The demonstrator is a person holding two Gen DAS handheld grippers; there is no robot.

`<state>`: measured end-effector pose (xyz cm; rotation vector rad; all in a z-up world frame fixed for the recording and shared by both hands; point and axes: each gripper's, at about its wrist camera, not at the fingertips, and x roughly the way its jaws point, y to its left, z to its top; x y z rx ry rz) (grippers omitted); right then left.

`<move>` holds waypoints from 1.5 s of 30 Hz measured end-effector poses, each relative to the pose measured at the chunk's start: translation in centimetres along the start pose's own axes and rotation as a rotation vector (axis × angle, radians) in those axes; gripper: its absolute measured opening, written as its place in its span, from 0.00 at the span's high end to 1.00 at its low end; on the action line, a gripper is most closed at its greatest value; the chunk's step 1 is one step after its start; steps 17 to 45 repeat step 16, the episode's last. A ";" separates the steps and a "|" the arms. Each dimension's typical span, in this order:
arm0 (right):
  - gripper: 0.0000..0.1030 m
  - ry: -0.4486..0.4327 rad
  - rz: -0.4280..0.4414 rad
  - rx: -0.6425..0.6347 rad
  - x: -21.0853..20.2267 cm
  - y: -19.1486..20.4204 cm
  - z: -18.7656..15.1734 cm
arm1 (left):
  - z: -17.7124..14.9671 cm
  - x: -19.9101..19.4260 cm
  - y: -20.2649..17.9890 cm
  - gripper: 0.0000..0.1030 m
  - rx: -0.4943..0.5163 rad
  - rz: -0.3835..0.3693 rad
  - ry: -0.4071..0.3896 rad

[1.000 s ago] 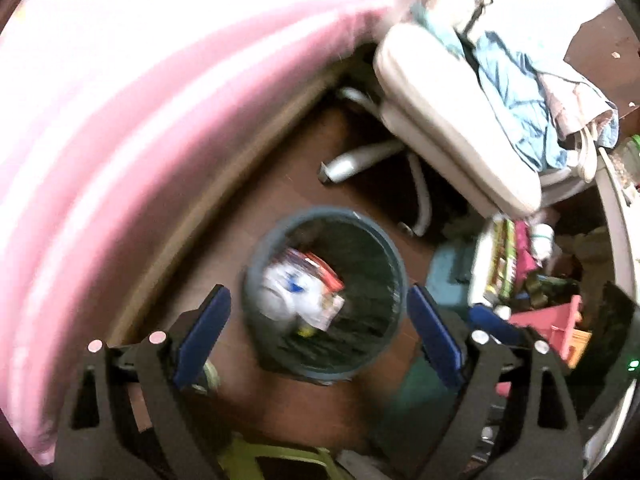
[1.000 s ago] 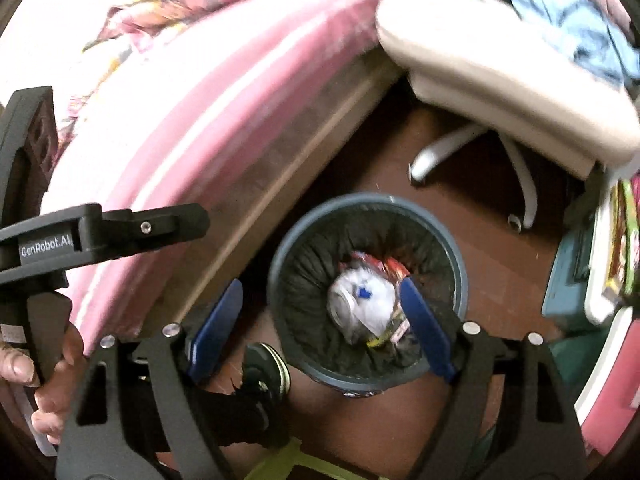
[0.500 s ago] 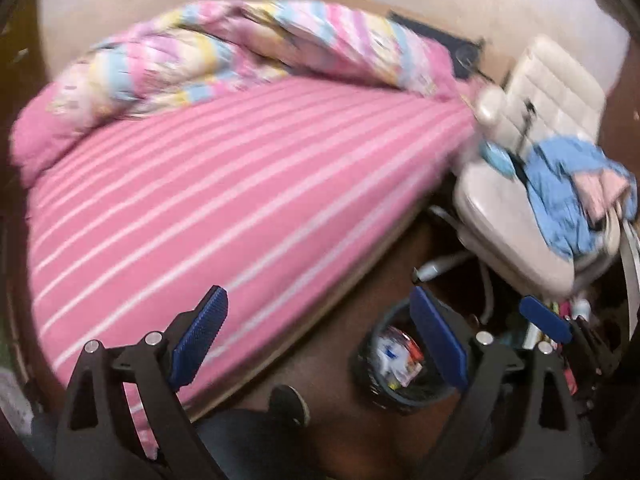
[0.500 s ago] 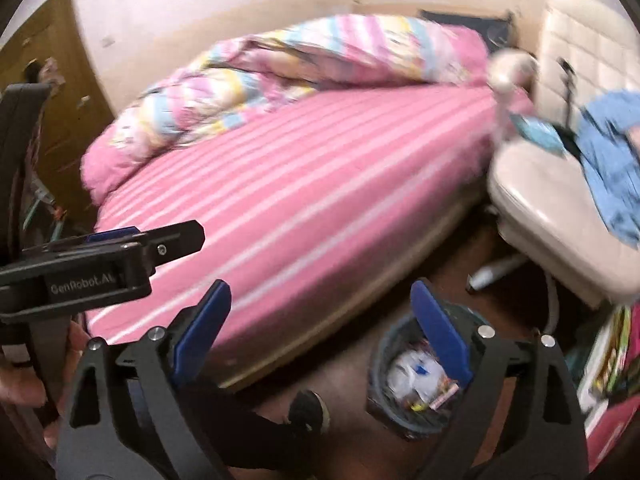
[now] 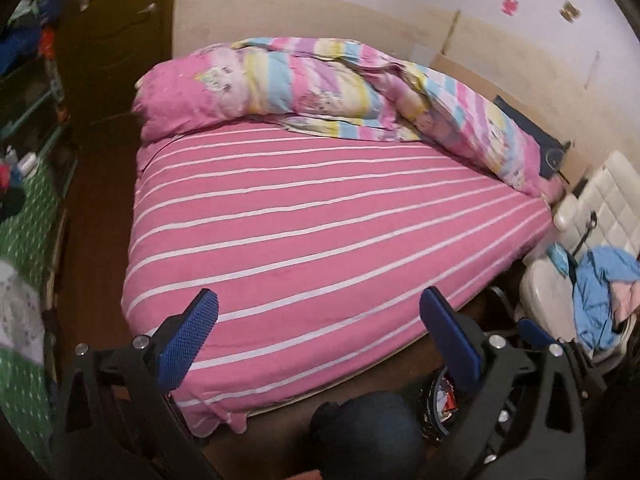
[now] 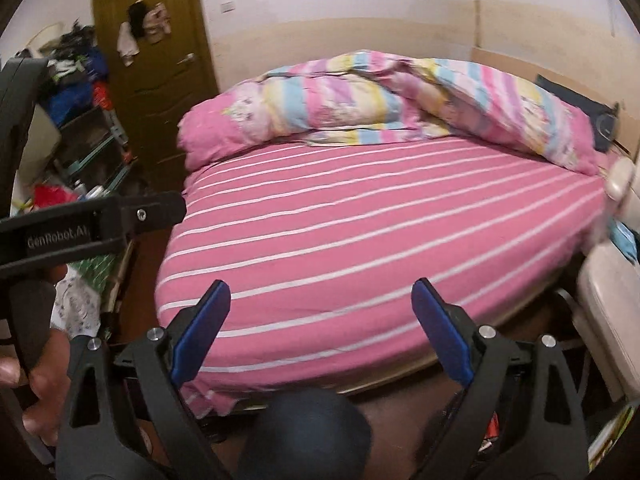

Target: Collect trash

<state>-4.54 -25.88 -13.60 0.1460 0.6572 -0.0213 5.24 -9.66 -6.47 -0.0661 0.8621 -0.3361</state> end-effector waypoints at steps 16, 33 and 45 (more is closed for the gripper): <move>0.12 -0.023 0.043 -0.095 -0.4 8.5 0.5 | -0.1 -3.9 4.1 0.05 -0.025 0.053 -0.071; 0.12 -0.023 0.043 -0.095 -0.4 8.5 0.5 | -0.1 -3.9 4.1 0.05 -0.025 0.053 -0.071; 0.12 -0.023 0.043 -0.095 -0.4 8.5 0.5 | -0.1 -3.9 4.1 0.05 -0.025 0.053 -0.071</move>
